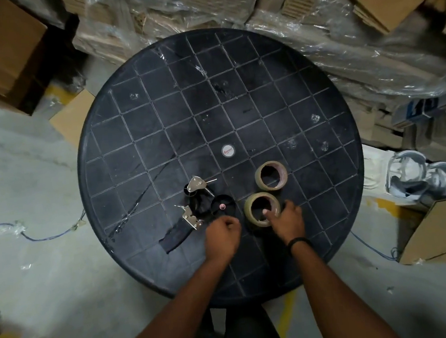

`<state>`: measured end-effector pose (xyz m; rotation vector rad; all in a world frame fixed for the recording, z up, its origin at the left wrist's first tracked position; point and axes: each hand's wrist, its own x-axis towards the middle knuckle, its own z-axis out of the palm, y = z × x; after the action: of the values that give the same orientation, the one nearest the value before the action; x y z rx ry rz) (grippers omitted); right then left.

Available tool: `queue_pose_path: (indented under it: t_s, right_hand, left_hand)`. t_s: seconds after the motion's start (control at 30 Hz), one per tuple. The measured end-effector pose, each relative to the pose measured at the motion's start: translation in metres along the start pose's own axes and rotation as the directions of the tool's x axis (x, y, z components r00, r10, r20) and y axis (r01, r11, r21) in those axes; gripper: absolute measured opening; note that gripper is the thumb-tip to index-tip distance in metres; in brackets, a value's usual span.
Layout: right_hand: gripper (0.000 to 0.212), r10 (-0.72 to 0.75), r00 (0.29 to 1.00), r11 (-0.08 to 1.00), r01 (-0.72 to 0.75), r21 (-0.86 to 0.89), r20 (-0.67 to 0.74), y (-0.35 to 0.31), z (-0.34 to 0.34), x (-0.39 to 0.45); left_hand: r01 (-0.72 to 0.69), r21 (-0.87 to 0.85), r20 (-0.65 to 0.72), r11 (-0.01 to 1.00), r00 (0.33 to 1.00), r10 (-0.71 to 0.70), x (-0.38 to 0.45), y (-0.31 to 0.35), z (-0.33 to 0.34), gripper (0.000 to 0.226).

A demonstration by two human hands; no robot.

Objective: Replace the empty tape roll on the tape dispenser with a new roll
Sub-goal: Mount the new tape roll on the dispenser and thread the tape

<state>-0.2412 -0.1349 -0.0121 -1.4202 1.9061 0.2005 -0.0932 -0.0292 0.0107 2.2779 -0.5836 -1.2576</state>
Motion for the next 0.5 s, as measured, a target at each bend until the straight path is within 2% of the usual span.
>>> queue_pose_path:
  t_s: [0.07, 0.13, 0.2, 0.3, 0.43, 0.5]
  right_hand:
    - [0.056, -0.022, 1.000, 0.999, 0.022, 0.027, -0.019, 0.002, 0.004, 0.007]
    - [0.037, -0.022, 0.999, 0.999, 0.025, 0.048, -0.049, 0.004, 0.003, 0.007]
    - [0.029, -0.023, 0.995, 0.994, 0.034, 0.102, -0.102, 0.009, 0.000, -0.004]
    - [0.027, -0.068, 0.977, 0.983, 0.100, 0.153, -0.202, 0.018, -0.007, -0.028]
    - [0.034, -0.146, 0.952, 0.963, 0.199, 0.183, -0.269, 0.013, -0.020, -0.053]
    - [0.039, -0.197, 0.941, 0.950, 0.253, 0.184, -0.276, 0.006, -0.024, -0.063]
  left_hand:
    - [0.121, -0.016, 0.197, 0.993, 0.974, -0.115, 0.003, 0.008, 0.018, 0.020]
    - [0.218, -0.109, 0.232, 0.970, 0.954, -0.189, 0.008, 0.015, 0.030, 0.032]
    - [0.318, -0.316, 0.243, 0.894, 0.938, -0.247, 0.010, 0.023, 0.033, 0.039]
    - [0.426, -0.553, 0.324, 0.715, 0.902, -0.286, 0.006, 0.041, 0.025, 0.041]
    - [0.489, -0.581, 0.377, 0.651, 0.870, -0.317, -0.004, 0.052, 0.005, 0.073]
    - [0.486, -0.590, 0.357, 0.645, 0.874, -0.331, -0.008, 0.059, -0.008, 0.074]
